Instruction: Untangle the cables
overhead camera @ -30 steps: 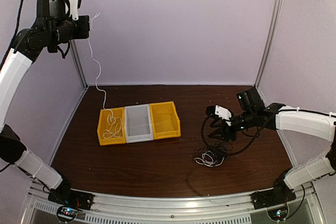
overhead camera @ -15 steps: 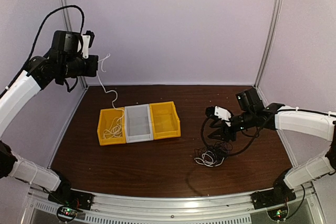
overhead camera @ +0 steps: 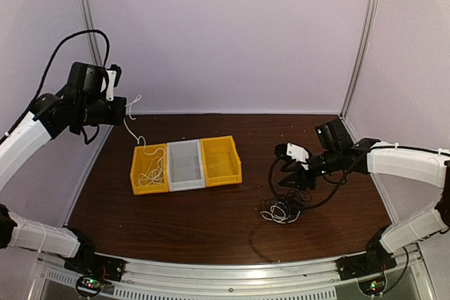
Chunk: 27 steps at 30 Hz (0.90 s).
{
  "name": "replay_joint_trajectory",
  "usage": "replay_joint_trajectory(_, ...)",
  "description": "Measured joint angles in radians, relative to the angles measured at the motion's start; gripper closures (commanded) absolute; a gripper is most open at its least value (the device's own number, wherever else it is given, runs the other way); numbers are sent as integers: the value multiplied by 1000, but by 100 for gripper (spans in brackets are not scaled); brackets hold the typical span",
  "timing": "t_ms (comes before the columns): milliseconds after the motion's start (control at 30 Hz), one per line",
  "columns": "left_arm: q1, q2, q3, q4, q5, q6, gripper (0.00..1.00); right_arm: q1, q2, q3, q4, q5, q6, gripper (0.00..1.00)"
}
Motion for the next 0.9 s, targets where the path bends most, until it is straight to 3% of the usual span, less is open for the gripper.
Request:
replay_joint_trajectory(367,4,52,-192,59,64,-70,100,0,0,0,-8,1,-3,50)
replay_joint_trajectory(900,4,172,-312,205,152,-140,100,0,27,0,-26,14,-23,50)
